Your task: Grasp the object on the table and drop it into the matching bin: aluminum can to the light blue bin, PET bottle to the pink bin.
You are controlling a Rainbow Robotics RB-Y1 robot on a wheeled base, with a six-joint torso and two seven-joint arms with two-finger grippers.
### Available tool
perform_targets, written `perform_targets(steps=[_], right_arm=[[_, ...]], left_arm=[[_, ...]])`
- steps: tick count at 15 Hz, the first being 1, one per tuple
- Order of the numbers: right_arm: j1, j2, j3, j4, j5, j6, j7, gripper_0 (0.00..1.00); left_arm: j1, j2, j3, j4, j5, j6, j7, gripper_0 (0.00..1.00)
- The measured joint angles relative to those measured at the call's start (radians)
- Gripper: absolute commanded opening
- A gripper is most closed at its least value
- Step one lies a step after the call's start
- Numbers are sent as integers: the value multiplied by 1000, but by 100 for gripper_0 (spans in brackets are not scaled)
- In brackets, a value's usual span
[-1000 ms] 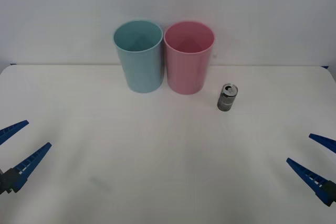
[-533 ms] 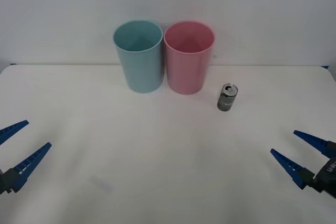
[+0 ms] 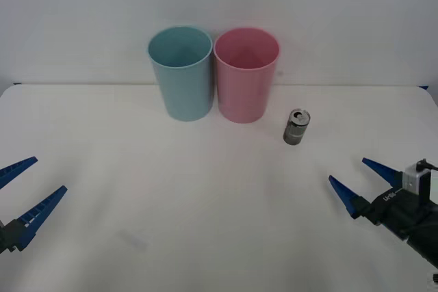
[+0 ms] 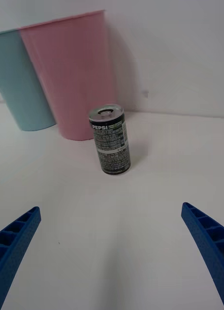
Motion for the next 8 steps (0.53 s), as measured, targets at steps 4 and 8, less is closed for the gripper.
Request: perform_targets(steps=[4,8], right_arm=[[-107,5,40,109,38,22,19,100],[-196,7,72,188,52,49,36,100]], left_arm=[[0,0,0,0,0,0,0,100],[0,0,0,0,0,0,0,100]])
